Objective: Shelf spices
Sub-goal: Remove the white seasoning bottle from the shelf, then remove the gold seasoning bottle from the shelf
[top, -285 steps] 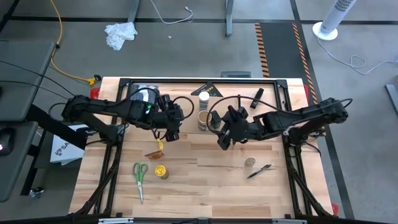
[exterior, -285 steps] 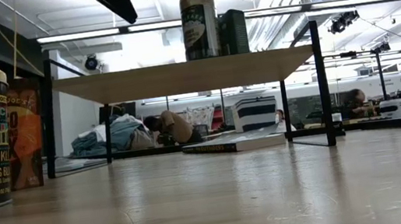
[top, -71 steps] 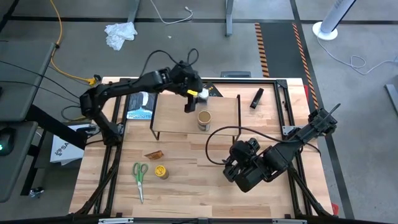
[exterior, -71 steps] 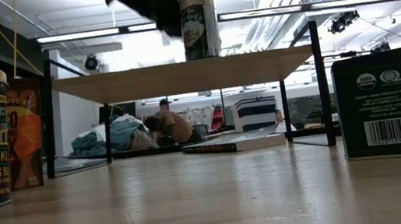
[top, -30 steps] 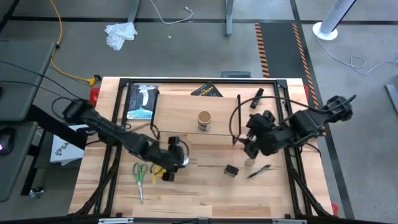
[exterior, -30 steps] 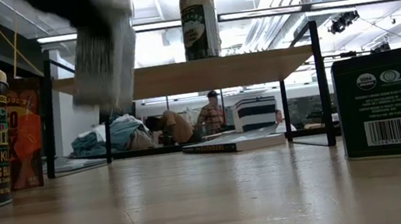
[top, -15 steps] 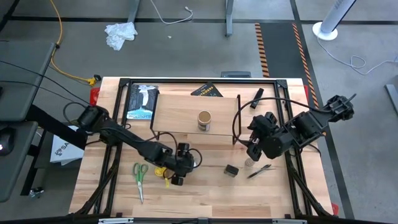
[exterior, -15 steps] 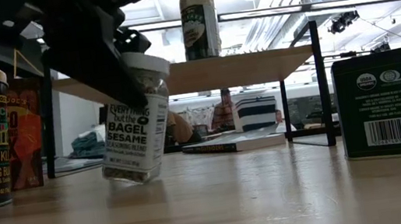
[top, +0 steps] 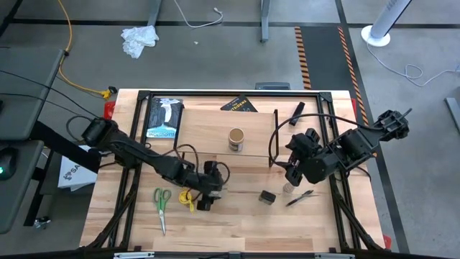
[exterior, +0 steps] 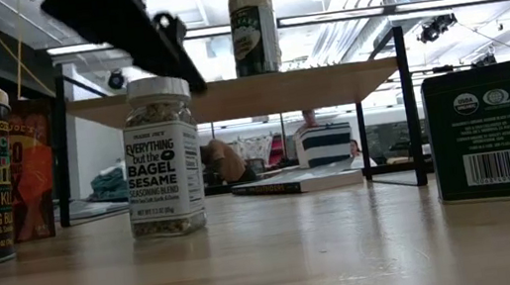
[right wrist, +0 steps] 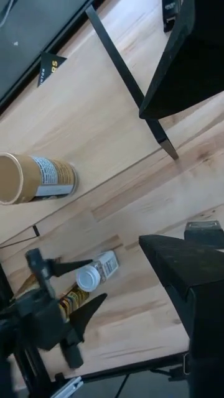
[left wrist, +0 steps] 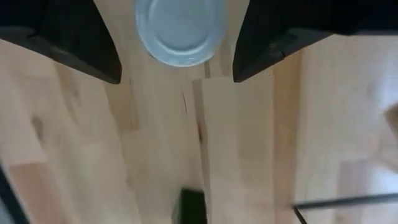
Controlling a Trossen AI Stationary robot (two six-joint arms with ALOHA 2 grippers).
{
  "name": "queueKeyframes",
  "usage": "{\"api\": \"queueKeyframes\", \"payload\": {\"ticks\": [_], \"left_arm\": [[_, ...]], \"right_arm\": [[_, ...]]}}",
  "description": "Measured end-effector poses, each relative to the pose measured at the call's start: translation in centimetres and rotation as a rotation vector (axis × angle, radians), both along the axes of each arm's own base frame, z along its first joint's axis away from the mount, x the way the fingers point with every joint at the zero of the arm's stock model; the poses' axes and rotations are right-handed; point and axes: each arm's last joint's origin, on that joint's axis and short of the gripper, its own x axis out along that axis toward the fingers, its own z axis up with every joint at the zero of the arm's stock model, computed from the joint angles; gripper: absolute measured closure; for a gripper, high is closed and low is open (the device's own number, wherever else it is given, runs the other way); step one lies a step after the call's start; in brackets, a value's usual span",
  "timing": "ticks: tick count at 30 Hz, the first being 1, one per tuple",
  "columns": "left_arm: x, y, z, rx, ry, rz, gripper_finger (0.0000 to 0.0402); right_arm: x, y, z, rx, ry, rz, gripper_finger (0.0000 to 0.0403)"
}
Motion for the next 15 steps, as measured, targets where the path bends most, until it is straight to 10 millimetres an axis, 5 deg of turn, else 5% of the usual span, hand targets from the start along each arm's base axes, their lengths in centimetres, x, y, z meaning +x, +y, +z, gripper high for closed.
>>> {"api": "queueKeyframes", "payload": {"ticks": [8,15], "left_arm": [[-2.0,3.9,7.9,0.058,-0.225,0.178,0.0095],[-0.6,8.5,12.4,0.036,-0.344,0.301,0.0095]], "right_arm": [[0.0,-0.1,0.1,-0.036,-0.019,-0.021,0.0088],[0.1,-0.2,0.1,-0.051,-0.036,-0.033,0.0088]]}}
